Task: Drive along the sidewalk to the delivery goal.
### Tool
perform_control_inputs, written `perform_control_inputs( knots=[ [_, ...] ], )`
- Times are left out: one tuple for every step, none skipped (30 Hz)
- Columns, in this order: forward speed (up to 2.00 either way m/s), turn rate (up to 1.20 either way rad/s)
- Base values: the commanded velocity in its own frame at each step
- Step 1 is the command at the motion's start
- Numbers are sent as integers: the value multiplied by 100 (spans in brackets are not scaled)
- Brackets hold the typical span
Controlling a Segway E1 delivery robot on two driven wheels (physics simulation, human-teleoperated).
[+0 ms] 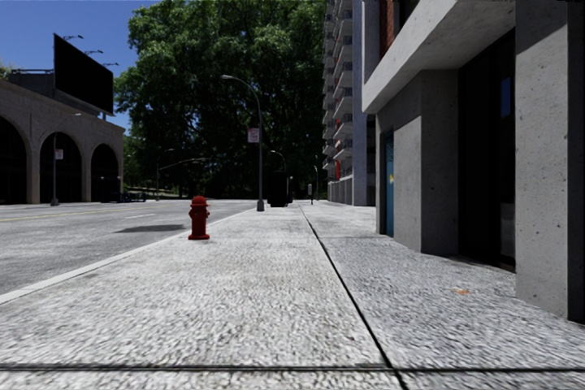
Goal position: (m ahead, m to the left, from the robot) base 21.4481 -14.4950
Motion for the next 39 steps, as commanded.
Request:
perform_control_inputs(
  knots=[
    [200, 0],
    [200, 0],
    [200, 0],
    [200, 0],
    [200, 0],
    [200, 0],
    [200, 0],
    [200, 0],
    [200, 0],
    [200, 0],
    [200, 0],
    [200, 0],
    [200, 0],
    [200, 0],
    [200, 0],
    [200, 0],
    [200, 0],
    [200, 0],
    [200, 0],
    [200, 0],
    [200, 0],
    [200, 0],
    [200, 0],
    [200, 0],
    [200, 0],
    [200, 0],
    [200, 0],
    [200, 0],
    [200, 0],
    [200, 0],
    [200, 0],
    [200, 0],
    [200, 0],
    [200, 0],
    [200, 0],
    [200, 0],
    [200, 0],
    [200, 0],
    [200, 0]
  ],
)
